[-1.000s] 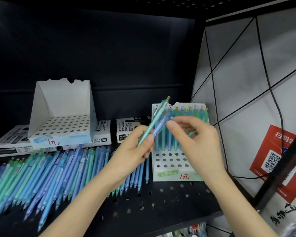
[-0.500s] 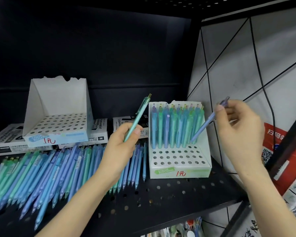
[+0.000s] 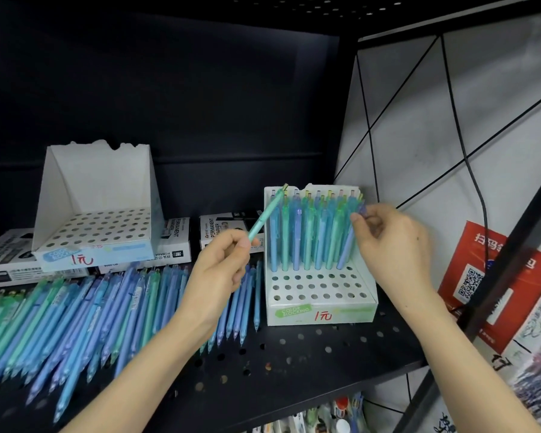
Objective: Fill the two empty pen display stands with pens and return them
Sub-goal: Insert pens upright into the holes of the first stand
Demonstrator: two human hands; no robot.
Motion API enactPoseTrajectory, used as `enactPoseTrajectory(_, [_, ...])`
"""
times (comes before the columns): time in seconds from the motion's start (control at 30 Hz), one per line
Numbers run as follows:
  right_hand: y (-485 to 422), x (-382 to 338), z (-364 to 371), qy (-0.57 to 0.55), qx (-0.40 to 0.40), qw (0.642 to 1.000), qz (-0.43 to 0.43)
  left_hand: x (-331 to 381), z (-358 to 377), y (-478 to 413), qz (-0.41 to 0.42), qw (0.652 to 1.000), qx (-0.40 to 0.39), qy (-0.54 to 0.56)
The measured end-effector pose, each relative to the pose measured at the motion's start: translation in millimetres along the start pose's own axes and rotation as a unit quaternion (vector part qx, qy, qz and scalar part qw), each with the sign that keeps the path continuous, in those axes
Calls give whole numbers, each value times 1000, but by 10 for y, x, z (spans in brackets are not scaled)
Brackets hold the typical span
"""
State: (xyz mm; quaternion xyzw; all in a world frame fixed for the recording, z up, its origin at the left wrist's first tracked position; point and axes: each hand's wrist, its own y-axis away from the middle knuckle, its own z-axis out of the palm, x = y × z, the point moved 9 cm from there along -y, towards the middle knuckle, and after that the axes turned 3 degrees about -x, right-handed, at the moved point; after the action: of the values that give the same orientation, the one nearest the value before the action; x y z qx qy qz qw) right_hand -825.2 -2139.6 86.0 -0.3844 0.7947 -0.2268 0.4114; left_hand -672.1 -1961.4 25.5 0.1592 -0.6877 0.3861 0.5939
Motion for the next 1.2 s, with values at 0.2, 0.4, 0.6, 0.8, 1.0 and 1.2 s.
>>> enactPoseTrajectory(0.2, [-44,20,154,66,-50,996,14,22,62,15,9,1000,-27,-6])
enactPoseTrajectory(0.4, [135,-376,-120,-95,18,995,-33,70,140,35,33,997,-61,-17])
enactPoseTrajectory(0.6, [277,-674,111,-326,-119,938,9,101,267,68,80,987,-110,-84])
enactPoseTrajectory(0.8, [100,-336,-571,-288,62,956,4,55,136,51,65,975,-39,-211])
enactPoseTrajectory(1.0, [44,-199,-564,-50,80,995,-25,-113,255,40,12,932,-102,-347])
enactPoseTrajectory(1.2, [6,-48,-288,-26,42,999,-1,-179,240,38,-15,930,-114,-350])
